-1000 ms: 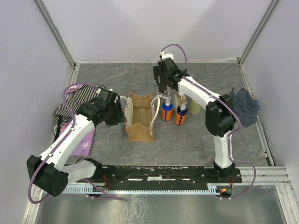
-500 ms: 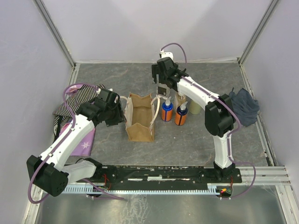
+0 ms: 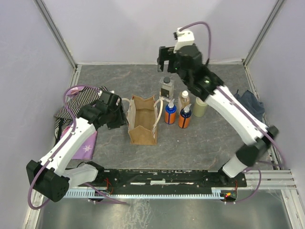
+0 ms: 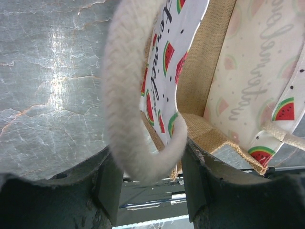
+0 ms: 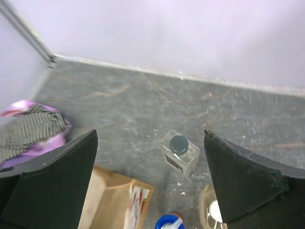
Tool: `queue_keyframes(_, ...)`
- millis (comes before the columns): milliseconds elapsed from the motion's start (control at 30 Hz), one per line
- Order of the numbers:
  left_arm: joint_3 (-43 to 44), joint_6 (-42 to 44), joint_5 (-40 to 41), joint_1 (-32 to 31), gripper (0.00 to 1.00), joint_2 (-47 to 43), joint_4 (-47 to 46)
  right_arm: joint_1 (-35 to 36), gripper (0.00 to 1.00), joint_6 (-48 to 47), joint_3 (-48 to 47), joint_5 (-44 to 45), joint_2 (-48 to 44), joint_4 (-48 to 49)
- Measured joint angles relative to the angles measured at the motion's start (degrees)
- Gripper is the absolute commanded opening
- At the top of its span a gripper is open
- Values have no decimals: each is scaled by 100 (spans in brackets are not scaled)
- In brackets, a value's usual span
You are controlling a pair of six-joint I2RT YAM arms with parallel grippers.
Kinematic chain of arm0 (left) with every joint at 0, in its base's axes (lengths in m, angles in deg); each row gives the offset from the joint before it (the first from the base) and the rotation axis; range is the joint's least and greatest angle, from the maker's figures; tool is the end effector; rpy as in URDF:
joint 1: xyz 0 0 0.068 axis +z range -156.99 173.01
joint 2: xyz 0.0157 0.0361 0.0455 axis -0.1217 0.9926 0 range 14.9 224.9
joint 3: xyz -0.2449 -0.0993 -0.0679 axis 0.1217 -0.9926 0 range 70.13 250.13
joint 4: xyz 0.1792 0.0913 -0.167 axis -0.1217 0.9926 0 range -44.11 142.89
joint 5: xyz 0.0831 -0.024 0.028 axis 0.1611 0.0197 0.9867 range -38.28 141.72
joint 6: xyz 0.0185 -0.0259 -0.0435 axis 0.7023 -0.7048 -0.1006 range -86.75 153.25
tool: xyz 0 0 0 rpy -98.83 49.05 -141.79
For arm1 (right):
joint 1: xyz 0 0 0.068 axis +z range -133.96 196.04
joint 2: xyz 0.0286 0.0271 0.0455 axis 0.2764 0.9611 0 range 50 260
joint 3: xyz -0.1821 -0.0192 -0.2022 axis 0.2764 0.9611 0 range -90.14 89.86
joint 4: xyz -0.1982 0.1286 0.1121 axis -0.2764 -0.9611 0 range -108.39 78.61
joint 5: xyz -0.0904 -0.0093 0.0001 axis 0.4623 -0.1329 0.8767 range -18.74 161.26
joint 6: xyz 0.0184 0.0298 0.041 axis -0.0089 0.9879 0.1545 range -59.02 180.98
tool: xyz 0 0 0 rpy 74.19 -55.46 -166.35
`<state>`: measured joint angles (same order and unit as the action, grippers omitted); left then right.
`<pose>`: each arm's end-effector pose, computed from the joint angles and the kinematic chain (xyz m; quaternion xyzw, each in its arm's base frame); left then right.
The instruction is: Take the personal care products out of the canvas bag
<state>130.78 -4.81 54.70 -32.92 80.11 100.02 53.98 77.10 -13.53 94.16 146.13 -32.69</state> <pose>0.1944 -0.0924 0.3000 -0.1087 0.9564 -0.1217 0.2420 0.3139 0.2272 0.4405 -0.0262 0.7817 0.1347 0.6083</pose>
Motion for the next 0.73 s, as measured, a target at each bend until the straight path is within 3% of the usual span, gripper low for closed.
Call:
queue_keyframes(167,138,4,-9,-2,57,-299,-9,140,100,-258,66,-105,-1506,-391)
queue_keyframes(333,710,133,11,-2,86,-828,-52,-83,100,-402,87,-15,-2293,-1360)
queue_keyframes(467,1478,337,315,-2,99,-907,-74,-323,100,-389,-173,-24,-2267,-2396)
queue_keyframes(733,3191,986,1016,323,99,372,-2,-1012,100,-142,-938,-374,-1377,-3904)
